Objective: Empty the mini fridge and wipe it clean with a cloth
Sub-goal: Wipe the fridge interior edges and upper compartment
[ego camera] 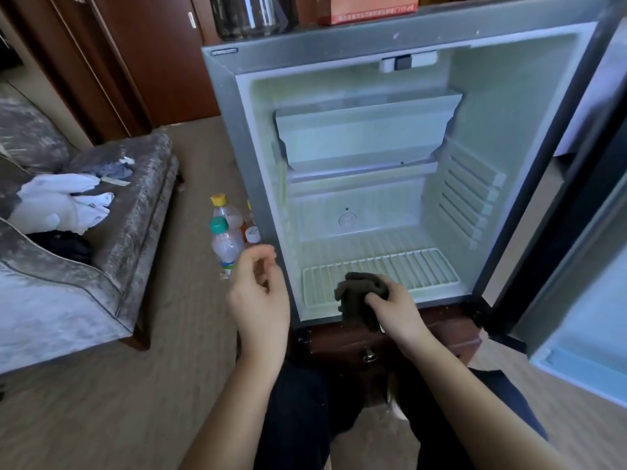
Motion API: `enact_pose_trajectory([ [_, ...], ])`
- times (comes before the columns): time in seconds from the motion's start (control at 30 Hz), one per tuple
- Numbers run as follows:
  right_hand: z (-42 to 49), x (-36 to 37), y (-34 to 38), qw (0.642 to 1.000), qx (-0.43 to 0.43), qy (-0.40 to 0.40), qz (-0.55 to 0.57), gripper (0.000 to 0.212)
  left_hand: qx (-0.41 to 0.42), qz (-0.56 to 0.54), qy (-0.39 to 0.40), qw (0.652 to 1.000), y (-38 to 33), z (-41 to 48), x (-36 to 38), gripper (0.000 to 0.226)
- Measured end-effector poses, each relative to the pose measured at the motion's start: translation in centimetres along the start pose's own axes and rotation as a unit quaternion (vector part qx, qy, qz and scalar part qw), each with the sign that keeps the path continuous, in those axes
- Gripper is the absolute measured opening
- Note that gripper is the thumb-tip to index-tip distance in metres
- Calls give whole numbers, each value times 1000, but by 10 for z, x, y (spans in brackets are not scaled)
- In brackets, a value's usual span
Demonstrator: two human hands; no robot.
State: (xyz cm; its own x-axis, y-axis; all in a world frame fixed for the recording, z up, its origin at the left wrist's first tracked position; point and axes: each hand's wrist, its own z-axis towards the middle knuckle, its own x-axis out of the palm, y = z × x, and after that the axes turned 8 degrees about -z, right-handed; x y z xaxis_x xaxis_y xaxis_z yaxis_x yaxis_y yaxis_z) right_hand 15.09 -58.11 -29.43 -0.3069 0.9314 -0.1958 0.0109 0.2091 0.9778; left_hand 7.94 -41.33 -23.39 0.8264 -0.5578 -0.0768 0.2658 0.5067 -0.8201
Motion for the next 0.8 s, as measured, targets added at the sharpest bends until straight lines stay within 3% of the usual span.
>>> enact_pose_trajectory([
  [0.07, -4, -21, -11, 996, 30, -77, -46, 45, 39, 5, 58, 998, 3, -24, 12, 15],
  [0.17, -6, -50, -26, 973, 35, -171, -149, 44, 15, 33, 251, 967, 16, -31, 53, 13],
  [0.23, -6, -63, -35, 956, 28, -211, -202, 47, -25, 90, 401, 911, 31, -25, 86, 29],
  [0.33, -1, -75, -47, 946, 31, -250, -203, 47, 1, 246, 545, 802, 65, -18, 128, 78],
  [0.4, 7, -82, -50, 941, 25, -261, -216, 43, 1, 323, 583, 745, 90, -14, 148, 105],
  [0.53, 33, -95, -54, 931, 27, -248, -265, 42, -24, 371, 627, 684, 121, -3, 177, 129],
  [0.8, 56, -90, -56, 928, 14, -236, -288, 43, 43, 365, 591, 718, 120, -4, 186, 125],
])
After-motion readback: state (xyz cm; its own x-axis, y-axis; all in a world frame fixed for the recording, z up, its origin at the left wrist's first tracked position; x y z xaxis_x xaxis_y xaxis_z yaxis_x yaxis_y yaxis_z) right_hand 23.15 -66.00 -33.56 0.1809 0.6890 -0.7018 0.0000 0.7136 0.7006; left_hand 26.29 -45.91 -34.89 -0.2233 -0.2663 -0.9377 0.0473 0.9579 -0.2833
